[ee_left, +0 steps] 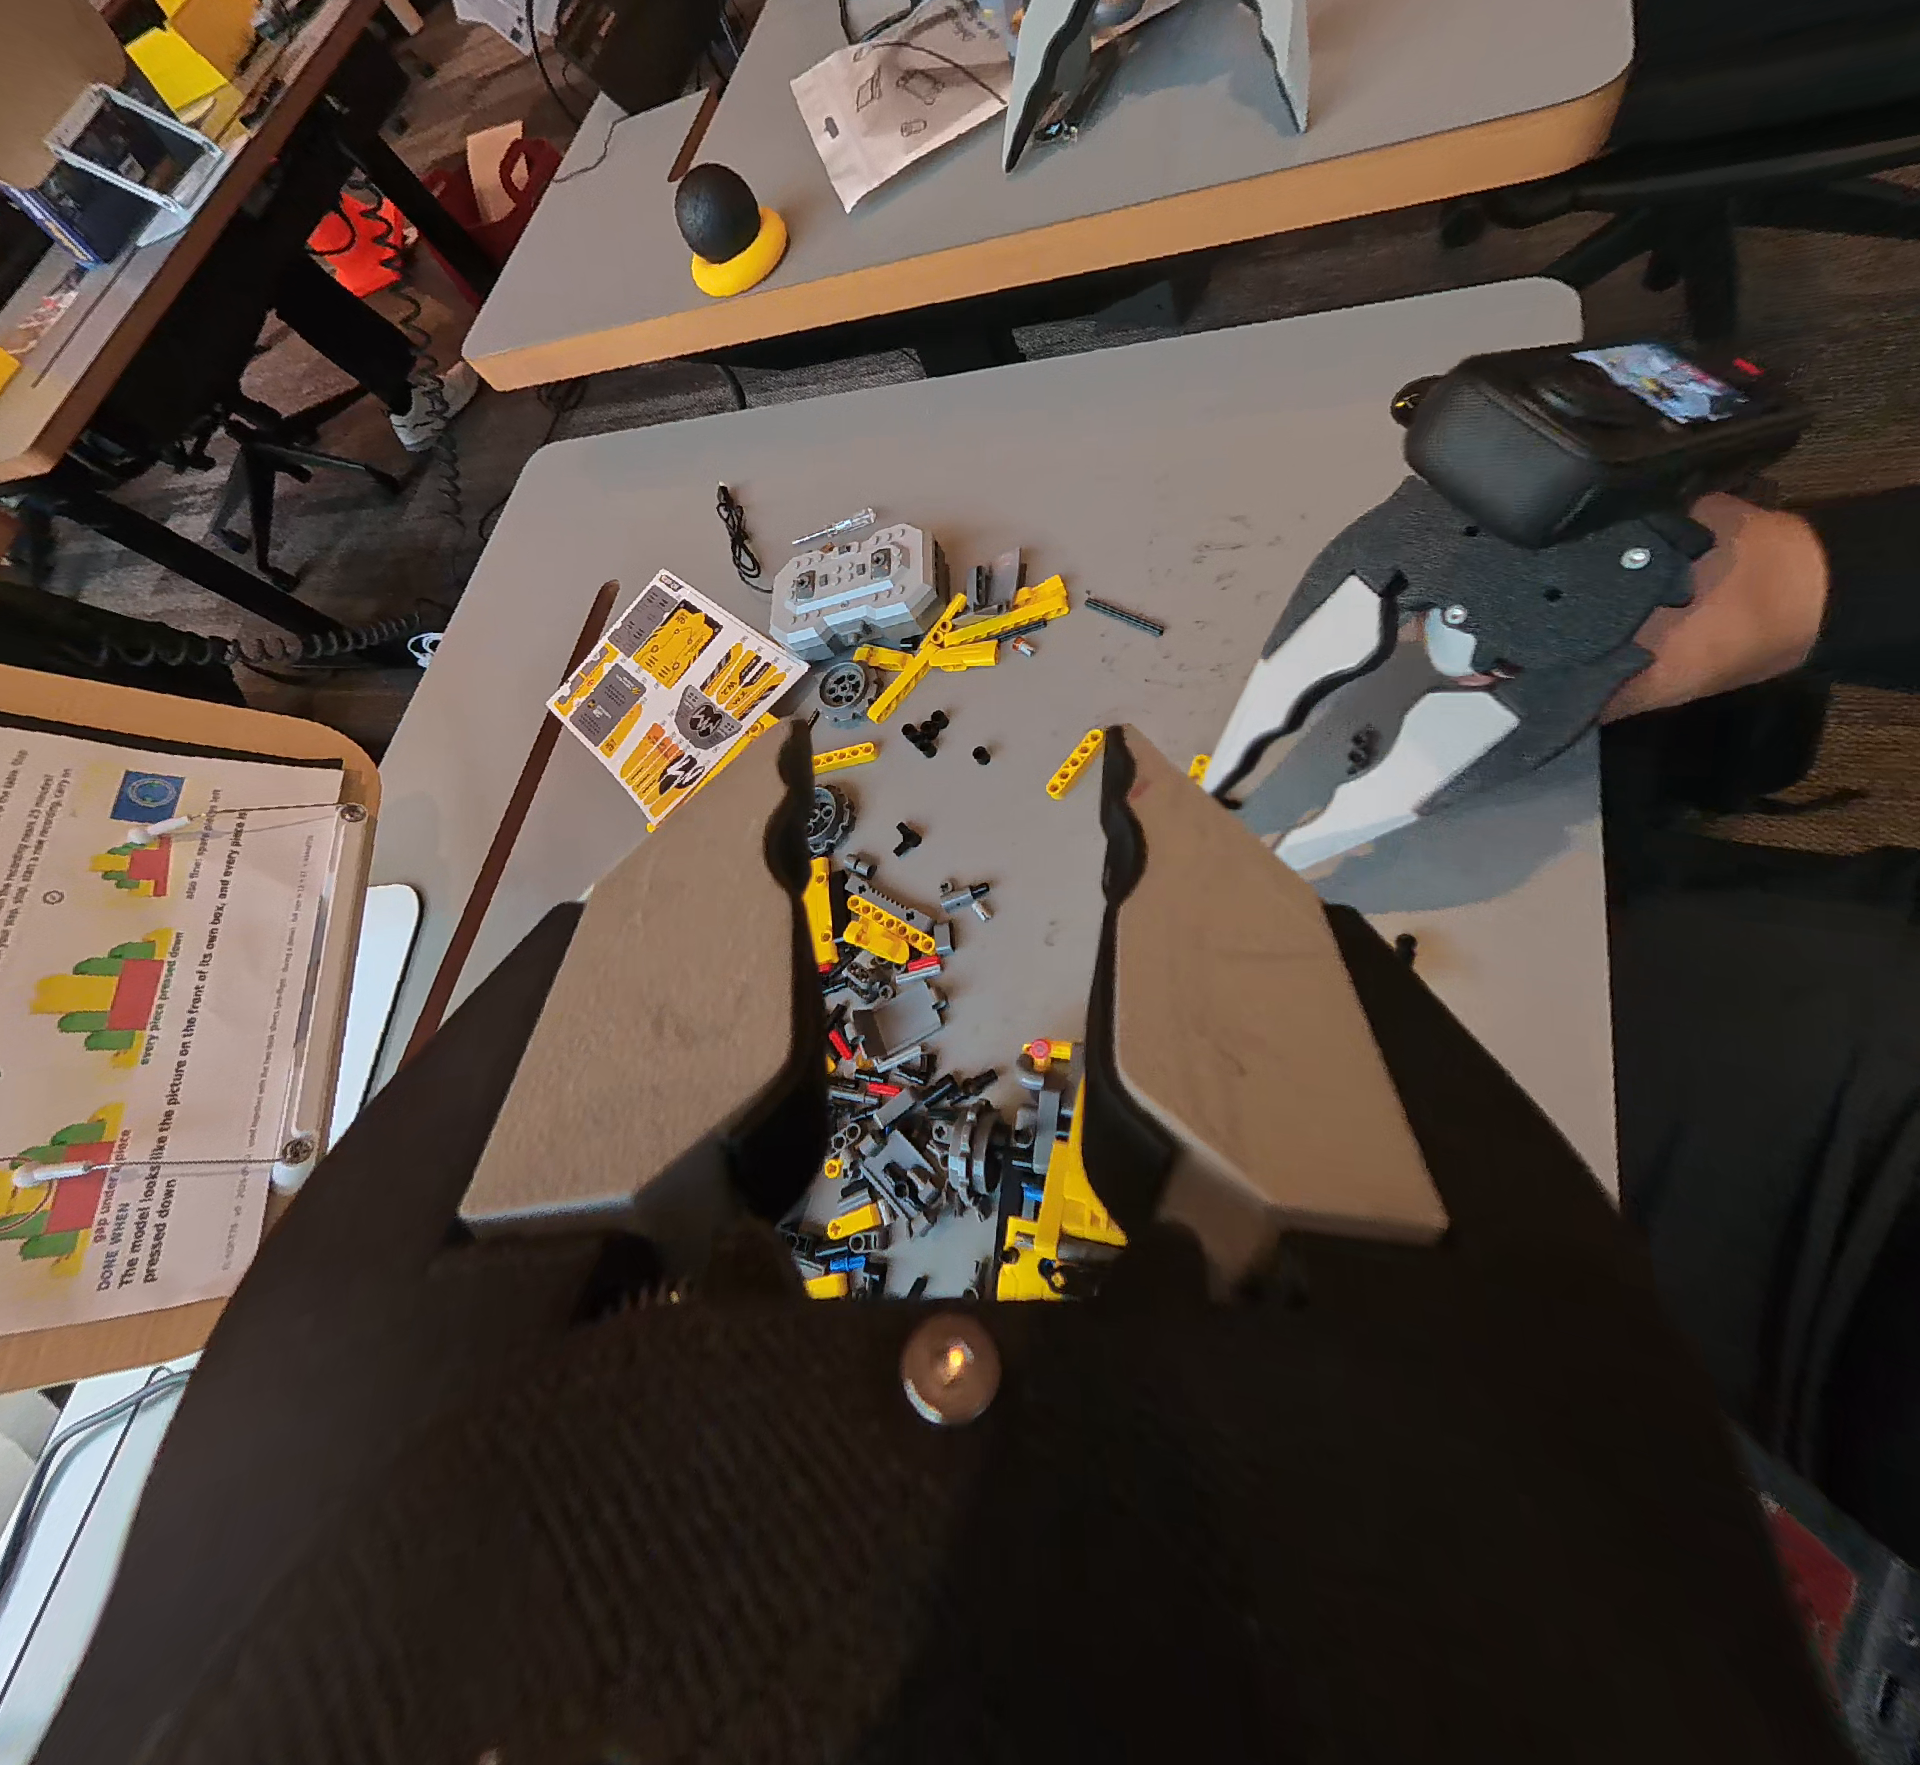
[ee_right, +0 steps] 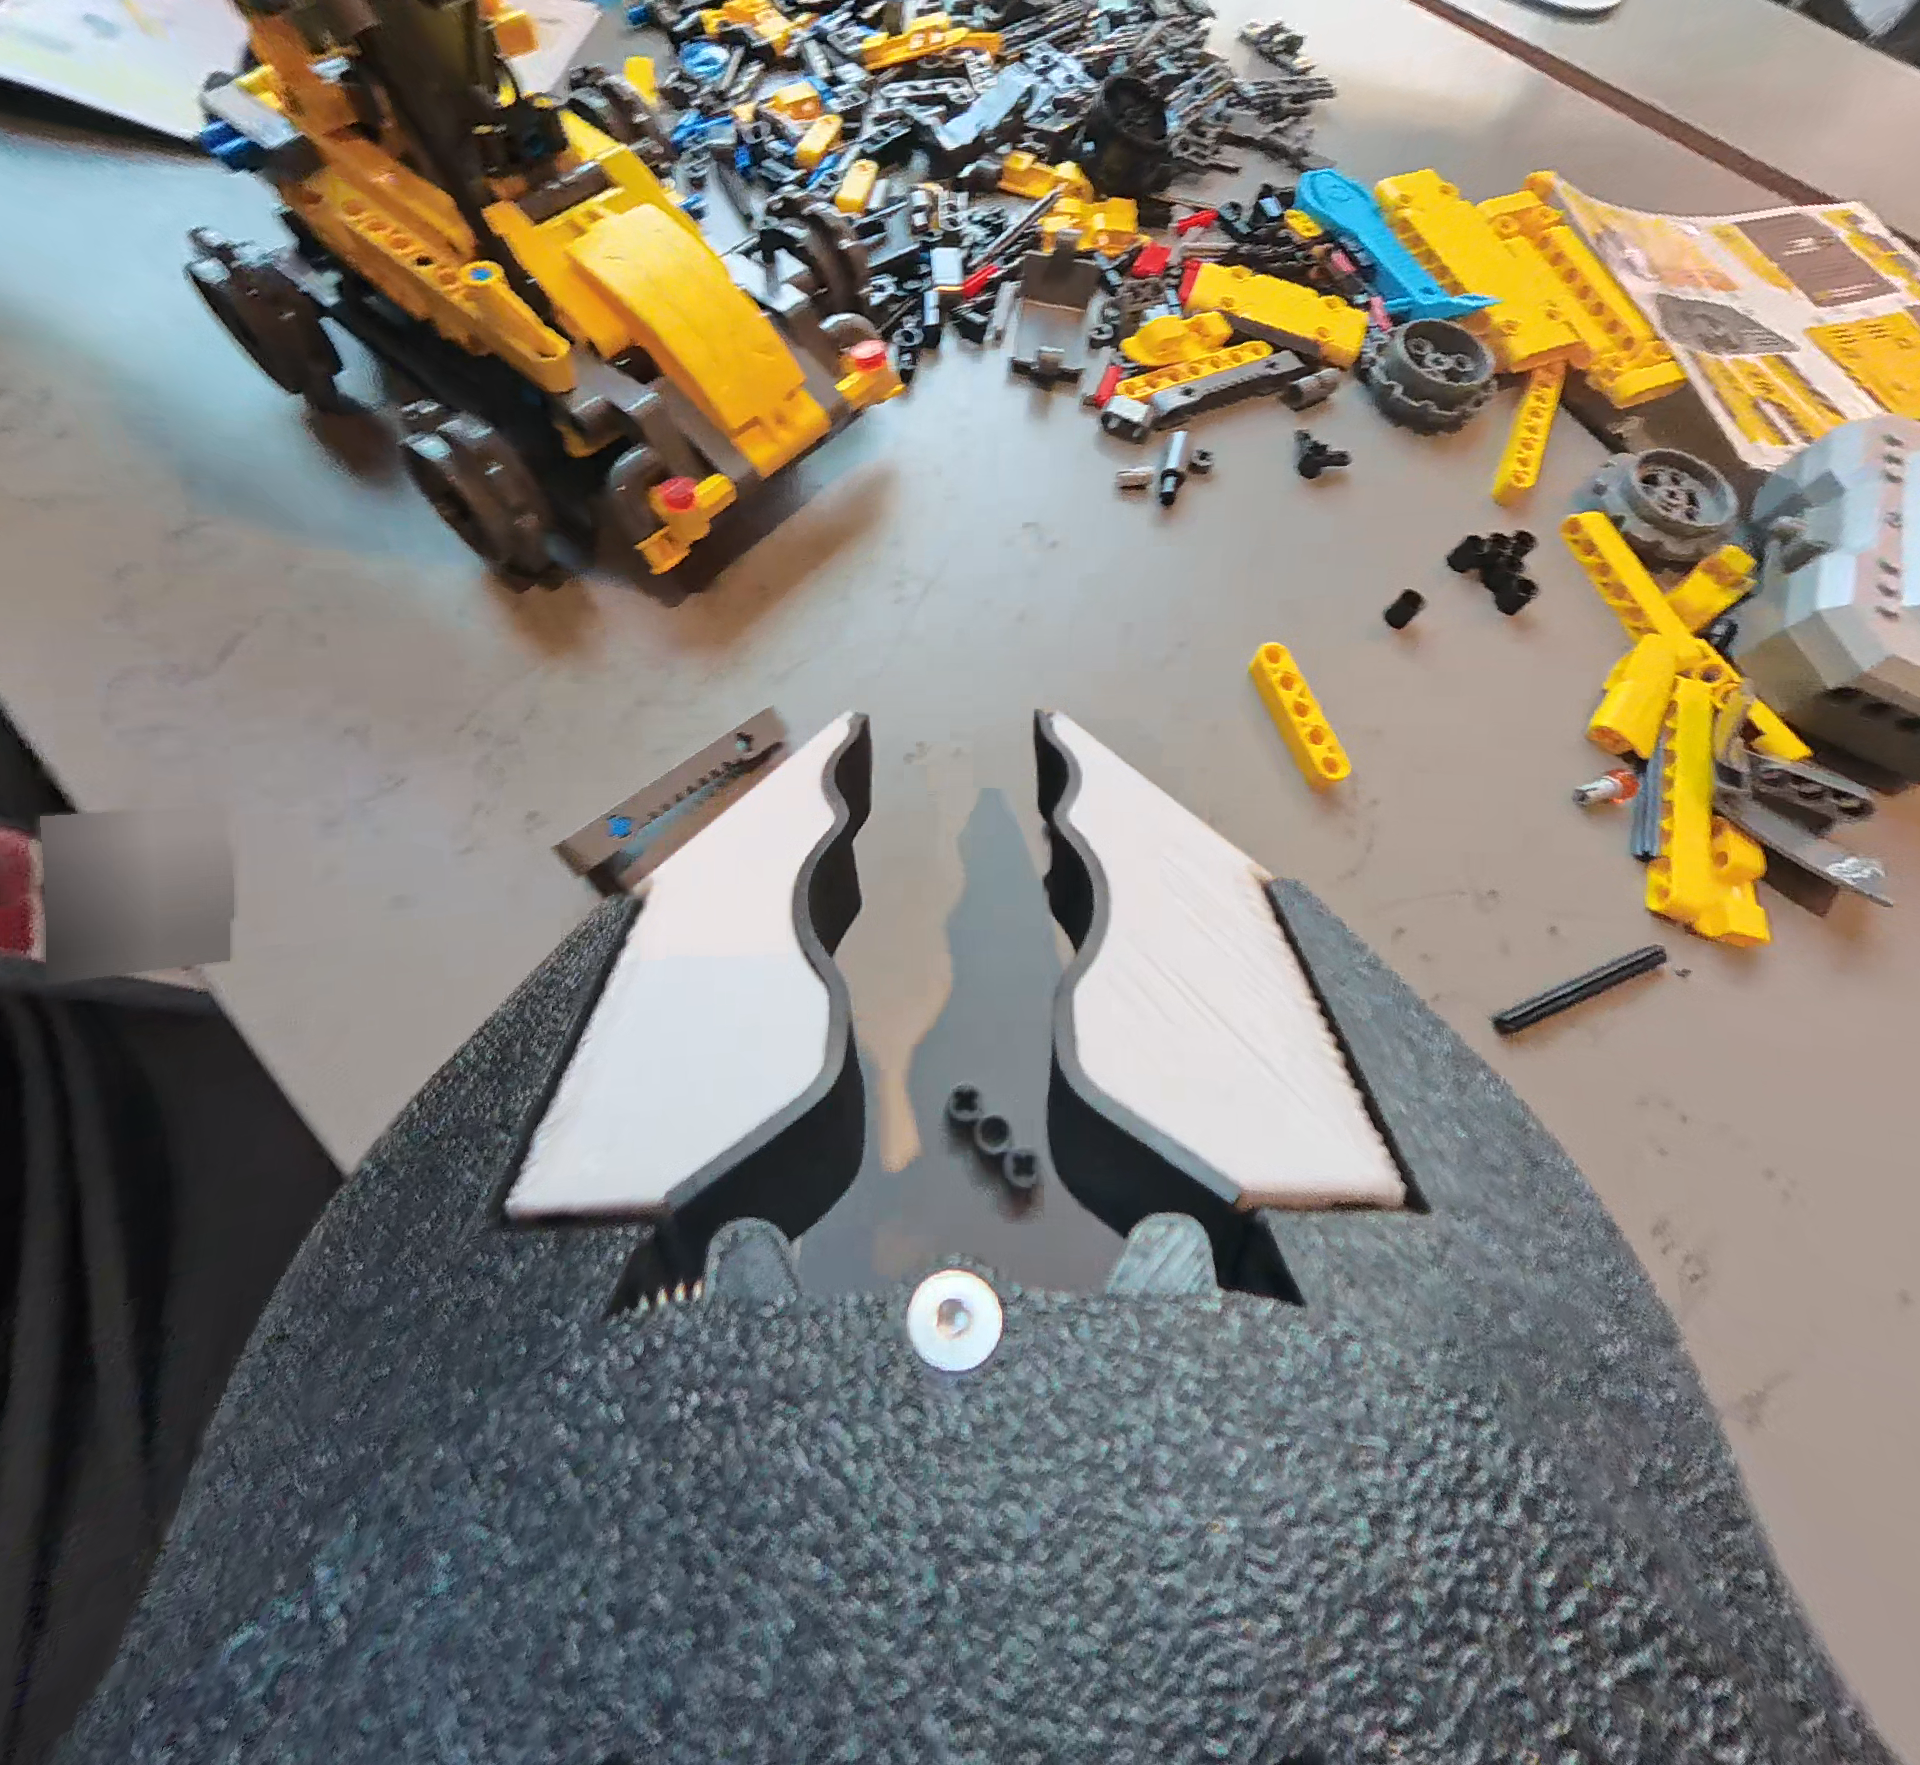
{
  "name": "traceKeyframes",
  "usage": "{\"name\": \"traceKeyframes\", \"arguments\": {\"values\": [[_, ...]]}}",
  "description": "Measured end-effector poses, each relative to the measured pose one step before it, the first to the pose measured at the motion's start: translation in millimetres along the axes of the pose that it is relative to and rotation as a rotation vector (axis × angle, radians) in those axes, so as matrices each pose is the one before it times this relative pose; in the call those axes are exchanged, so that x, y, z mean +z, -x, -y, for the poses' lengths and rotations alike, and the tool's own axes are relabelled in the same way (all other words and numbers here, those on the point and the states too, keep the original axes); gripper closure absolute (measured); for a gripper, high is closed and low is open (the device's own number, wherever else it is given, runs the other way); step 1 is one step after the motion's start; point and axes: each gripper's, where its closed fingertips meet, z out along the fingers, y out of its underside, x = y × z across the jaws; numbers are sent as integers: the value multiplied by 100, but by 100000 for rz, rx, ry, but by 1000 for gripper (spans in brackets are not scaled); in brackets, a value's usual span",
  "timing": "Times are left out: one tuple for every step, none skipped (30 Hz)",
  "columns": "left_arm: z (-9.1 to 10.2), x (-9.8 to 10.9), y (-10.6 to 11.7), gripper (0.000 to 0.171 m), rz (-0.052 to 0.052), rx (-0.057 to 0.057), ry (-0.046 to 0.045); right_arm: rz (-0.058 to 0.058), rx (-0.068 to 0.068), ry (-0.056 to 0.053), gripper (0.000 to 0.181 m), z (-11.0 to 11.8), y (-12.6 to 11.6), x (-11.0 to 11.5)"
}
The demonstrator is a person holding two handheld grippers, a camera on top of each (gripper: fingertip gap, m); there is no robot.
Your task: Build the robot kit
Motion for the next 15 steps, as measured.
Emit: {"name": "traceKeyframes", "arguments": {"values": [[113,-11,-107,119,-459,-145,-444,-2325,835,-1325,149,104,-600,66],[91,29,-210,118,-725,97,-70,-2300,1343,-1952,147,206,-620,9],[78,22,-250,117,-442,816,217,-1917,2271,-2090,144,291,-621,-34],[162,-13,-191,118,213,1185,-201,-2014,2530,-3067,139,474,-661,-87],[180,-27,-248,117,-118,1030,-315,-2186,2308,-3295,137,505,-675,-111],[149,-73,-320,117,-777,801,-187,-1927,2260,-2612,135,366,-650,-46],[111,-72,-332,115,-994,699,-173,-1468,2383,-1378,132,144,-575,31],[96,-106,-234,115,-619,729,-202,-1239,2006,-302,129,-53,-524,80],[91,-126,-134,115,-219,693,-394,-962,2174,-126,128,-21,-455,56],[111,-159,-74,114,-255,305,-619,-546,2211,-1327,128,190,-349,-18],[170,-171,-96,114,-696,-102,-995,-1247,1873,-1751,127,256,-398,-70],[192,-153,-131,115,-1016,-220,-1169,-1456,1217,-1551,127,223,-376,-50],[136,-120,-97,115,-752,-73,-831,-376,651,-1091,128,165,-176,-3],[99,-60,-104,115,-464,90,-548,306,82,-585,131,108,-20,43],[83,1,-230,115,-807,585,-367,-804,-377,-42,134,30,-99,79]]}}
